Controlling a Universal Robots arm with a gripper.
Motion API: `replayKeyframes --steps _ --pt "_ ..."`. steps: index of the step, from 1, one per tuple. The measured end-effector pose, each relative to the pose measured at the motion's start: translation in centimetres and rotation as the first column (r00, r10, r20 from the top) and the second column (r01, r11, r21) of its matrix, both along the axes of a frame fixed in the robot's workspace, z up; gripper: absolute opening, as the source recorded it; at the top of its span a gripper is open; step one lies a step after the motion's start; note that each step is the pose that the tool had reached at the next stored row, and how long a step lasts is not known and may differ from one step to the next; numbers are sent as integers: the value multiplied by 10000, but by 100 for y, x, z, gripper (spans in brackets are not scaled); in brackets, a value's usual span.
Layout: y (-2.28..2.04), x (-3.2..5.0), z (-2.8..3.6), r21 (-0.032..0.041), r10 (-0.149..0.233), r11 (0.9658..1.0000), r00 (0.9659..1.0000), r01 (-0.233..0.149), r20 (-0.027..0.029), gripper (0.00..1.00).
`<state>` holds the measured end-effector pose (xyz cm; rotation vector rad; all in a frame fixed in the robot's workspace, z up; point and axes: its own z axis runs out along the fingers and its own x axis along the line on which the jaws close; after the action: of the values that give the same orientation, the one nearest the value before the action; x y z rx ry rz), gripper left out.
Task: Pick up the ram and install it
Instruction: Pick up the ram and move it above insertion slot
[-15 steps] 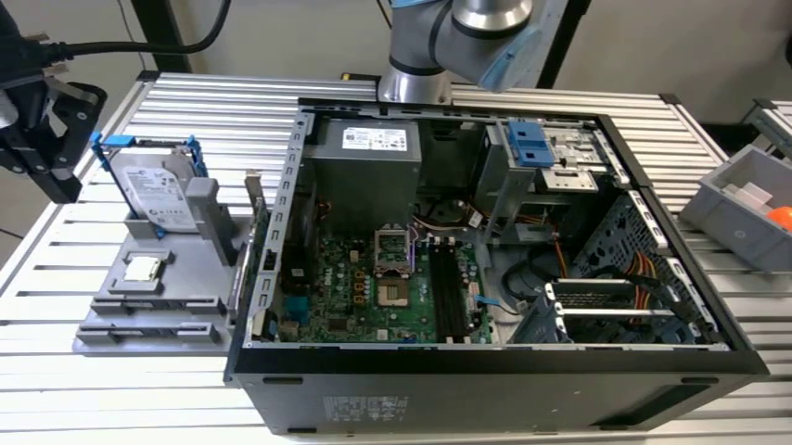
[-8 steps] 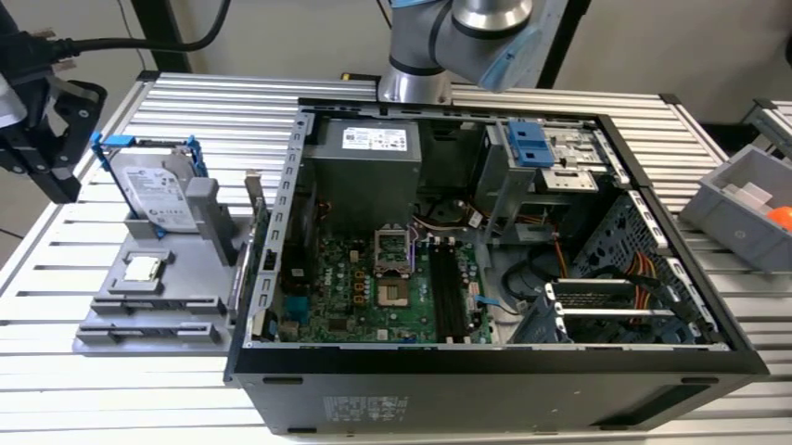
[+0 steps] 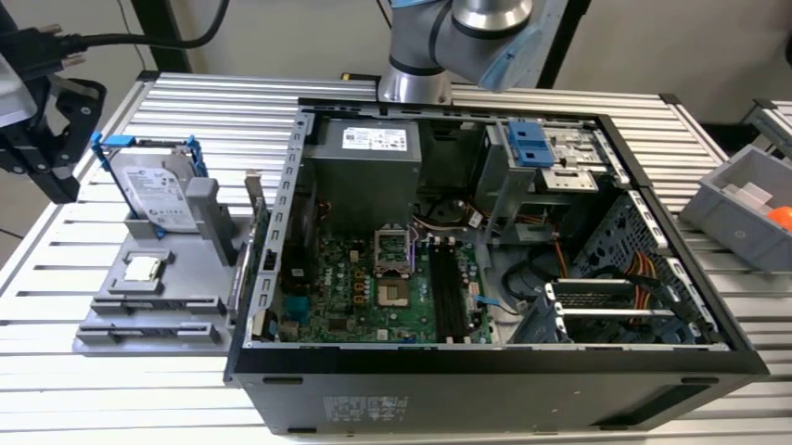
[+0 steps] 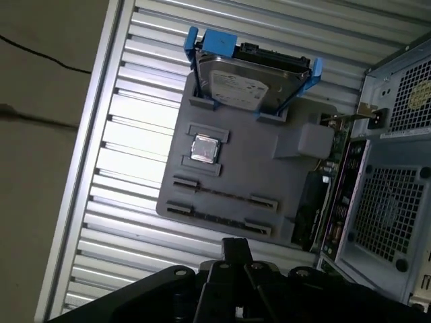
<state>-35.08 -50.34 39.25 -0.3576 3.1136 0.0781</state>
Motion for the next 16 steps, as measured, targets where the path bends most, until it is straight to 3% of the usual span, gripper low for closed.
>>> replayKeyframes --steps 9,16 --pt "0 0 0 0 660 9978 9978 -660 0 0" --pt "0 0 0 0 1232 9924 9924 -1232 -1 0"
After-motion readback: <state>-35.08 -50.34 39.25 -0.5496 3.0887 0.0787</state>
